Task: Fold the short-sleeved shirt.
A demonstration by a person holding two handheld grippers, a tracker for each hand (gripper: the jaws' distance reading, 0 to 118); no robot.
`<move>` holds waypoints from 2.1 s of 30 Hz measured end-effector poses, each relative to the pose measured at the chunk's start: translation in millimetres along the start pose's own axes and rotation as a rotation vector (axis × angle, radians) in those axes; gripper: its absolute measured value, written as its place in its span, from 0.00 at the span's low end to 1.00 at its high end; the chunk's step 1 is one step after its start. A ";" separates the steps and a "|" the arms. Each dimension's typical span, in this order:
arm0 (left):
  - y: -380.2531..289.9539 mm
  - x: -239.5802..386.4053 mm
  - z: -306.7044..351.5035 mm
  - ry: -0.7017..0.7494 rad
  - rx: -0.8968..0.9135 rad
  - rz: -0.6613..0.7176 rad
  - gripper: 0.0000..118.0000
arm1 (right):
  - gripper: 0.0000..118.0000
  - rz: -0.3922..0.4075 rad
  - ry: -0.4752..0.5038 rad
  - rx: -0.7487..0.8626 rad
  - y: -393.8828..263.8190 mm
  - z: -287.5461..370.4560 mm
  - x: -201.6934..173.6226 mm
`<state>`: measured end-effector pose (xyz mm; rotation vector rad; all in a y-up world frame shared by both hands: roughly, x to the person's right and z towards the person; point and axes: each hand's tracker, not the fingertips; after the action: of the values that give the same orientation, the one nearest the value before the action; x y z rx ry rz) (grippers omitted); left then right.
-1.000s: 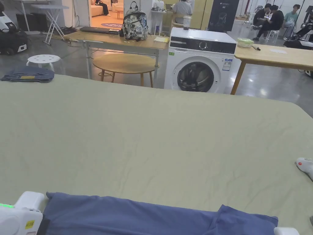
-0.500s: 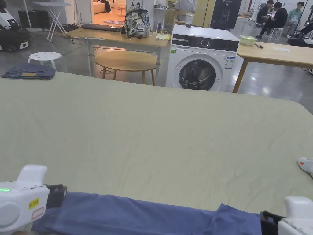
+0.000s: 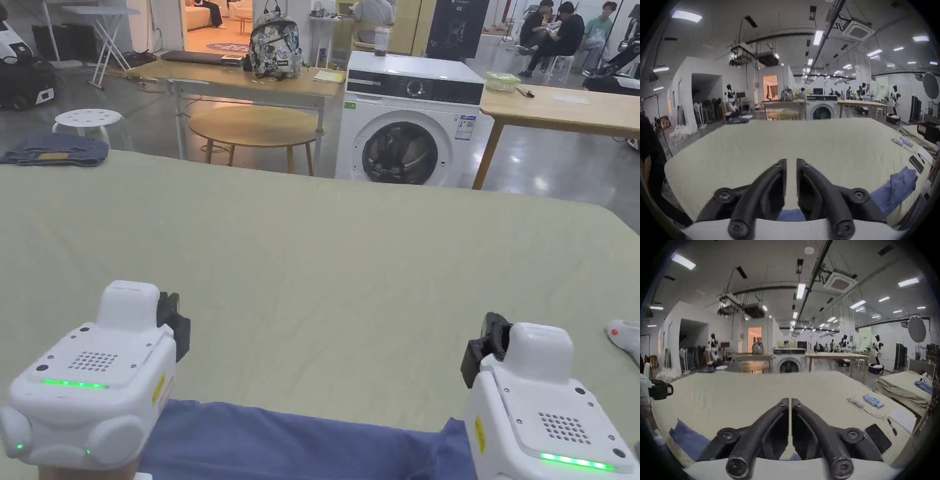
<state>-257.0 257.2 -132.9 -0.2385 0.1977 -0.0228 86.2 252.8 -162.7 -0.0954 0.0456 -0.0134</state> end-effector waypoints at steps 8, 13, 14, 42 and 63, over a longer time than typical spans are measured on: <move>-0.6 -17.9 -6.6 -0.013 0.017 -0.010 0.00 | 0.00 0.026 0.032 0.044 6.5 -2.2 -20.8; -16.3 -64.9 -21.0 -0.066 -0.249 0.024 0.00 | 0.00 0.032 0.031 0.016 4.4 -11.6 -23.1; -19.8 -68.0 -18.9 -0.058 -0.284 0.027 0.00 | 0.00 0.036 0.033 0.008 3.3 -13.4 -23.0; -141.4 -203.6 -103.1 -0.686 -0.819 0.937 0.61 | 0.00 0.044 0.028 -0.157 -40.1 -26.6 -9.3; -58.5 -207.8 -66.6 -0.442 -0.728 0.582 0.02 | 0.00 0.042 0.041 -0.158 -36.9 -29.6 -9.5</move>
<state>-473.8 194.4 -142.6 -0.8924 -0.1821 0.6856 74.9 213.3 -188.1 -0.2518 0.0894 0.0301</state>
